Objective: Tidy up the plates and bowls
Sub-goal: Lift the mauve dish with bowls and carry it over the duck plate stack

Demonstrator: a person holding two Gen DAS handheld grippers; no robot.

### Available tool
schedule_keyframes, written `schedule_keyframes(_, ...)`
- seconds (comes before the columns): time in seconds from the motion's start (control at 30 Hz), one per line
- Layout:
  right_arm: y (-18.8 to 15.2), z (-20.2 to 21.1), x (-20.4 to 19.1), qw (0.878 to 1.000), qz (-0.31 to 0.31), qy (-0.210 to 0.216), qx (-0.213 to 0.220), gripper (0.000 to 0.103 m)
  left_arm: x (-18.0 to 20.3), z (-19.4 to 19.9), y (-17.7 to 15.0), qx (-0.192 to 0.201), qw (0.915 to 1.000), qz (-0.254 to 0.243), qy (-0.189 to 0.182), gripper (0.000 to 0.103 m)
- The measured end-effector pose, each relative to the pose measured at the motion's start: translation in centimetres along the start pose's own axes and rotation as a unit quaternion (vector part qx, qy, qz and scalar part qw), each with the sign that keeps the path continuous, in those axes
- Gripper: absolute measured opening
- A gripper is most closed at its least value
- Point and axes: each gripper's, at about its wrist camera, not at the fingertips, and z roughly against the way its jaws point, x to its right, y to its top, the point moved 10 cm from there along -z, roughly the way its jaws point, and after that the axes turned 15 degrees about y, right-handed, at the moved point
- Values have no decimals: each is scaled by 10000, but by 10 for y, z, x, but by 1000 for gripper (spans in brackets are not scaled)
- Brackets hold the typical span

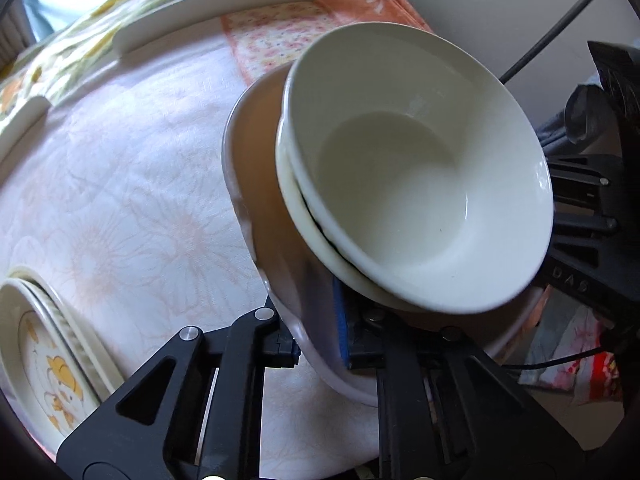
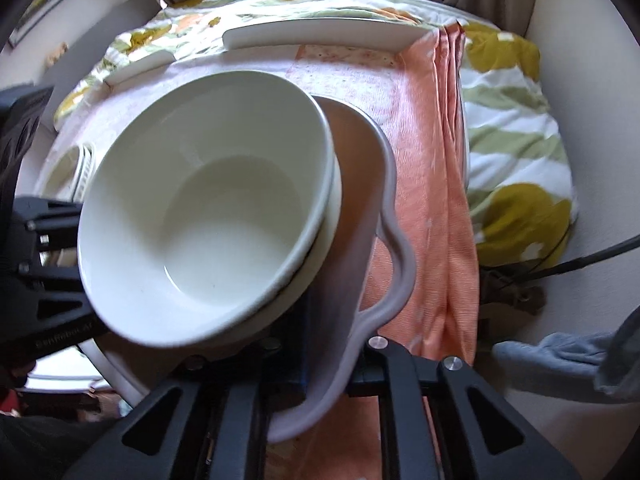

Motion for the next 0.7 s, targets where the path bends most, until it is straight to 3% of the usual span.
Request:
schedule_keyframes(0.37, 6, 10, -13, 9996, 57, 145, 238, 10, -14, 19, 5, 304, 9994, 60, 182, 11)
schedule_keyframes(0.7, 33, 51, -69, 9986, 282, -109, 443, 10, -57, 81, -2, 618, 9976, 317, 39, 11)
